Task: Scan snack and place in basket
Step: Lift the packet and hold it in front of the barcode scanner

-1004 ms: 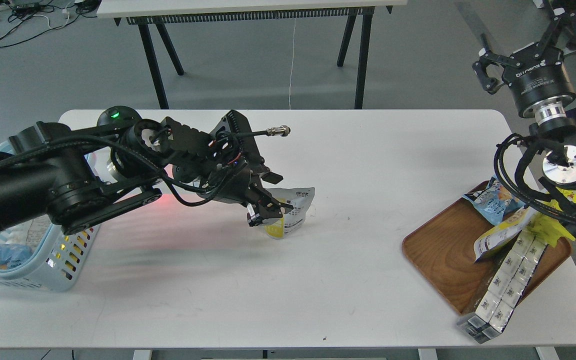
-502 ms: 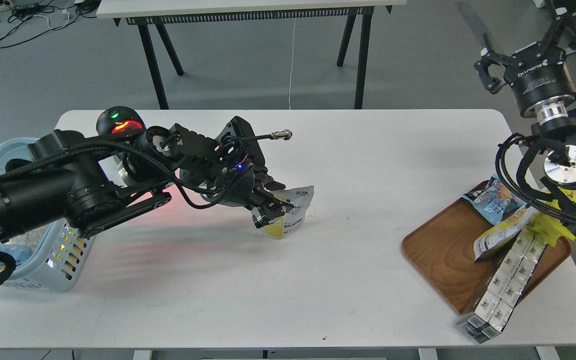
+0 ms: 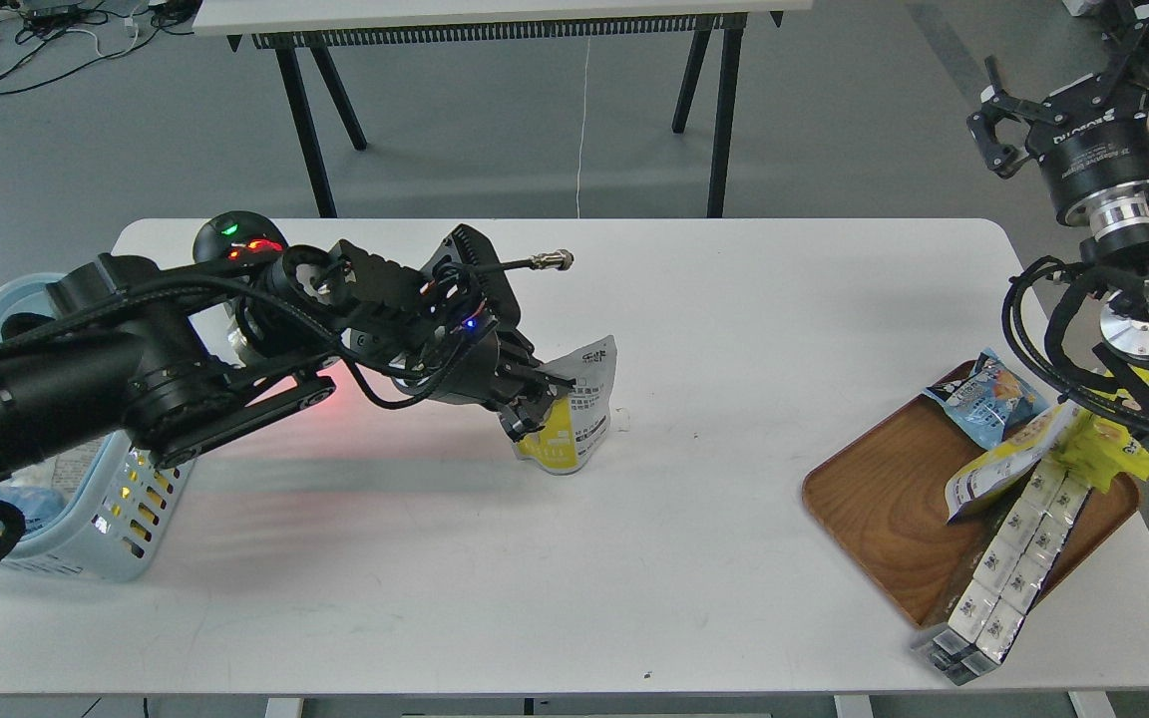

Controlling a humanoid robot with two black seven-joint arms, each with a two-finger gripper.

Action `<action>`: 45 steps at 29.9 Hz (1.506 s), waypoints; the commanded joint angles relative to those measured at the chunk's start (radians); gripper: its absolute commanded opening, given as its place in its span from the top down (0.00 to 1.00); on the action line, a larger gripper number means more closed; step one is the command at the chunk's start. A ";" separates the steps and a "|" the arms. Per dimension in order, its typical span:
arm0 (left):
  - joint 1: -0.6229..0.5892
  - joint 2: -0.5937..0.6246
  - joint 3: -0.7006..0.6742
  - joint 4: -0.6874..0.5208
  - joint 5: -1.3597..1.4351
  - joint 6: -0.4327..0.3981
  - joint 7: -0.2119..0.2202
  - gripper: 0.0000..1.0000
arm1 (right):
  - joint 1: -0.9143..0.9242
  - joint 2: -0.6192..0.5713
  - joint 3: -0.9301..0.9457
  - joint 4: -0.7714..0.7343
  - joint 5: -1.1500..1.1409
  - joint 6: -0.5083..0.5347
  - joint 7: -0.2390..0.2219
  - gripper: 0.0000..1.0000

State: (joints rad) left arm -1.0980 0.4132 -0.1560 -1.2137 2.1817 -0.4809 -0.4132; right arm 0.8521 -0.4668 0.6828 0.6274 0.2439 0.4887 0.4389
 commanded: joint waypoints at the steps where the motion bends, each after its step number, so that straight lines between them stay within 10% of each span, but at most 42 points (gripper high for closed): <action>1: -0.002 0.058 -0.008 -0.055 0.000 -0.001 -0.061 1.00 | 0.001 -0.001 0.000 0.000 0.000 0.000 0.001 0.01; 22: 0.007 0.414 -0.120 -0.121 0.000 -0.008 -0.076 1.00 | 0.015 0.001 0.000 0.005 0.000 0.000 0.000 0.00; 45: 0.009 0.438 -0.126 -0.112 0.000 -0.008 -0.076 1.00 | 0.024 0.002 0.000 0.008 0.000 0.000 0.000 0.01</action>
State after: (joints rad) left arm -1.0862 0.8502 -0.2837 -1.3141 2.1816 -0.4888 -0.4886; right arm 0.8755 -0.4649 0.6826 0.6353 0.2439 0.4887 0.4388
